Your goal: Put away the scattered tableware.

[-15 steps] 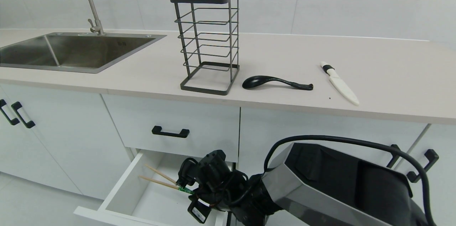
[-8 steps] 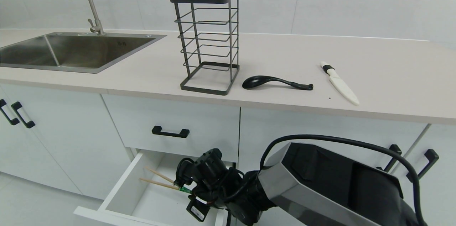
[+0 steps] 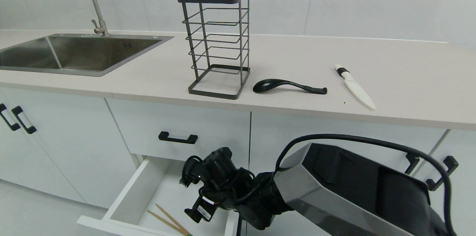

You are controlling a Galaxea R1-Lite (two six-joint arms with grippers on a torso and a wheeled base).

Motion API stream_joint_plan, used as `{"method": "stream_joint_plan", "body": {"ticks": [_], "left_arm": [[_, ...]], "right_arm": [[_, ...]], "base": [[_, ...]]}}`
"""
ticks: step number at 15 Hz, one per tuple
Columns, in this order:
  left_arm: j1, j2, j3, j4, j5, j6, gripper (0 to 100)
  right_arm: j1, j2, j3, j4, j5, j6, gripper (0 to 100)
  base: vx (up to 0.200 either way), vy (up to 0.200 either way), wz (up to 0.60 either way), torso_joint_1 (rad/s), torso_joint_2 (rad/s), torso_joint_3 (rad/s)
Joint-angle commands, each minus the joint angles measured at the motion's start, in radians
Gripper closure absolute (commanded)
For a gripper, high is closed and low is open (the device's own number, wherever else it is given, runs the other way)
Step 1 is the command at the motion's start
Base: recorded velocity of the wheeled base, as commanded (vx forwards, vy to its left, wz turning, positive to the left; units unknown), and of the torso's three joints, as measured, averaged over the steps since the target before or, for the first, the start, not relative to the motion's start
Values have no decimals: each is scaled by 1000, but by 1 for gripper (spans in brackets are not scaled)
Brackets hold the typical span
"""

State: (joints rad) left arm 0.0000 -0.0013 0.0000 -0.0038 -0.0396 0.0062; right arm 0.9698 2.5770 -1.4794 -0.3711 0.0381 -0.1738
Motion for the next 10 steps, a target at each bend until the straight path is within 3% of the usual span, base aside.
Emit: {"method": "stream_joint_plan", "body": {"ticks": [1,6,10], "left_arm": [[0,1,0,-1,0,0,0],[0,1,0,-1,0,0,0],[0,1,0,-1,0,0,0]], "right_arm": [[21,-132,21,-2,-7,7,0],[104,-284,44,1,-9,5,0],[147,-468,289,-8,-41,0,0]], "base": [[0,0,0,0,0,0],[0,0,0,0,0,0],[0,0,0,0,0,0]]}}
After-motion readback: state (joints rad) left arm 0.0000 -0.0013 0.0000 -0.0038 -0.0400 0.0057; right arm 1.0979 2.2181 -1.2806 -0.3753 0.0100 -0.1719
